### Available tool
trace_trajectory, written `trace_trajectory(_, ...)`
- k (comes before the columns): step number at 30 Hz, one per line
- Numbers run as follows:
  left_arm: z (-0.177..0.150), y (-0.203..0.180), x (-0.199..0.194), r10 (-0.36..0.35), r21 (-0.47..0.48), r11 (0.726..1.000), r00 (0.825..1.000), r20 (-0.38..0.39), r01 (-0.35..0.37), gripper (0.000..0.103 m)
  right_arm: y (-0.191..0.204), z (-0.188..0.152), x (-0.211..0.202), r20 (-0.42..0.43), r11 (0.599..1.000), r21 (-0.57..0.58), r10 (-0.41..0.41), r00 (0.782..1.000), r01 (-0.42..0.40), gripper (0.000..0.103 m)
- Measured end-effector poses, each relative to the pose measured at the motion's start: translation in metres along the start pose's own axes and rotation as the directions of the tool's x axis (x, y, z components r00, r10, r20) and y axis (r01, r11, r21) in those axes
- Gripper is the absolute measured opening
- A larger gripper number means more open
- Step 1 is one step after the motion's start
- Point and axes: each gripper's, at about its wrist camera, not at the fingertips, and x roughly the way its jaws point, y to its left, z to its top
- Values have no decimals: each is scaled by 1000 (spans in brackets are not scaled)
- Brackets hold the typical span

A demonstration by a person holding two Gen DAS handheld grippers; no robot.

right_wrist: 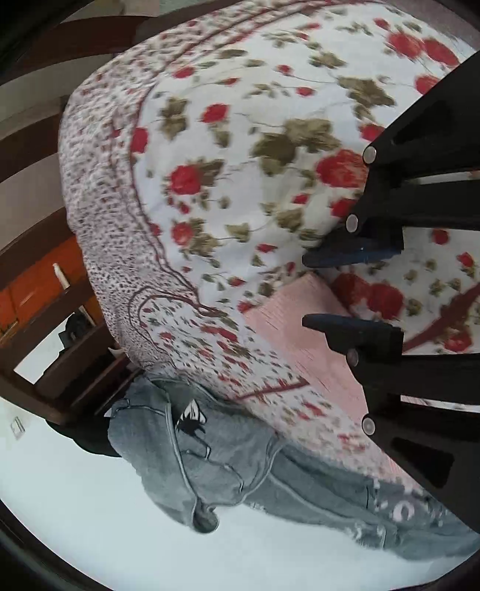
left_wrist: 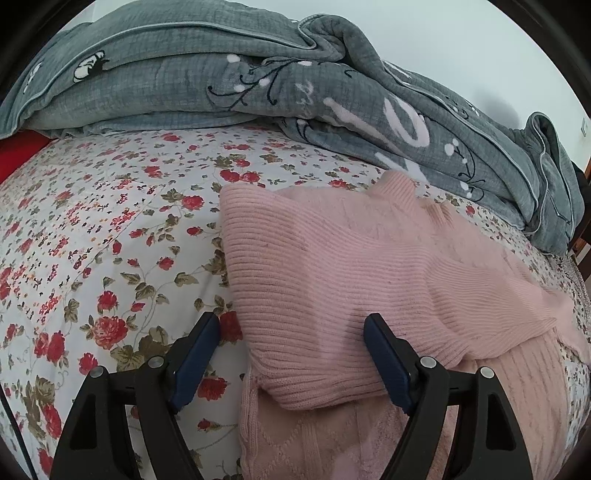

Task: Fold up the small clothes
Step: 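Reach the right tool to the other sleeve and grasp its cuff, then lift the sleeve with the right tool, fold it across the body, release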

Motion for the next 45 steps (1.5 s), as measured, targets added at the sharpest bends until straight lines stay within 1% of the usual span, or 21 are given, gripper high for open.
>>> trace_trajectory(2,-1,-1,0,4,3,1000,1000,-1,-4,79,8,-4,0,7,999,-35,-20,1000,20,35)
trace_trajectory(5,-1,-1,0,6,2,1000,1000,-1,-6,80,21,-9,6,25,993,-90,-74,997,76,37)
trace_trajectory(7,-1,-1,0,6,2,1000,1000,-1,-6,80,27,-11,11,49,988,-100,-111,993,115,36)
trace_trajectory(9,-1,-1,0,6,2,1000,1000,-1,-6,80,32,-9,17,69,982,-122,-135,988,143,26)
trace_trajectory(10,-1,0,-1,6,2,1000,1000,-1,-6,80,33,-8,19,73,980,-130,-145,987,153,12)
trace_trajectory(11,-1,-1,0,7,2,1000,1000,-1,-7,80,32,-6,23,68,979,-128,-151,986,159,8)
trace_trajectory(13,-1,-1,-1,8,3,1000,1000,-1,-8,80,28,-2,28,45,985,-102,-136,990,140,6)
trace_trajectory(15,0,-2,-1,9,3,1000,1000,-3,-9,80,27,-1,26,56,987,-94,-124,991,128,6)
trace_trajectory(19,-1,0,-2,-9,-8,1000,1000,4,9,81,40,-4,14,127,982,-133,-117,985,134,6)
trace_trajectory(23,0,2,-6,-25,-29,999,1000,13,25,81,66,-12,-4,267,958,-213,-130,955,190,6)
trace_trajectory(26,-2,11,-15,-44,-71,996,999,32,46,81,95,-27,-20,373,928,-290,-115,921,234,6)
trace_trajectory(29,-3,20,-24,-55,-108,992,997,45,60,81,129,-46,-35,407,911,-349,-64,911,220,6)
trace_trajectory(31,-3,27,-31,-43,-103,994,997,57,49,81,159,-63,-44,426,890,-404,-21,905,211,6)
trace_trajectory(33,-3,32,-38,9,-74,997,997,75,-3,81,196,-84,-50,425,849,-484,16,905,213,5)
trace_trajectory(34,-5,36,-43,75,-51,996,994,83,-71,81,220,-97,-56,422,821,-530,39,906,212,5)
trace_trajectory(35,-5,38,-44,116,-35,993,990,86,-113,81,237,-108,-61,415,802,-562,62,908,202,5)
trace_trajectory(37,-9,47,-48,228,6,973,970,81,-229,81,270,-129,-71,383,771,-615,114,917,161,5)
trace_trajectory(39,-12,57,-51,271,13,962,959,83,-273,81,308,-156,-80,337,746,-658,165,927,106,5)
trace_trajectory(40,-13,65,-53,283,2,959,956,80,-284,81,324,-168,-83,308,735,-674,187,933,75,5)
trace_trajectory(43,-16,91,-59,248,-51,968,967,59,-245,81,378,-219,-89,189,693,-719,257,948,-45,5)
trace_trajectory(45,-17,108,-66,250,-82,966,966,60,-245,81,407,-256,-88,113,660,-743,283,952,-108,5)
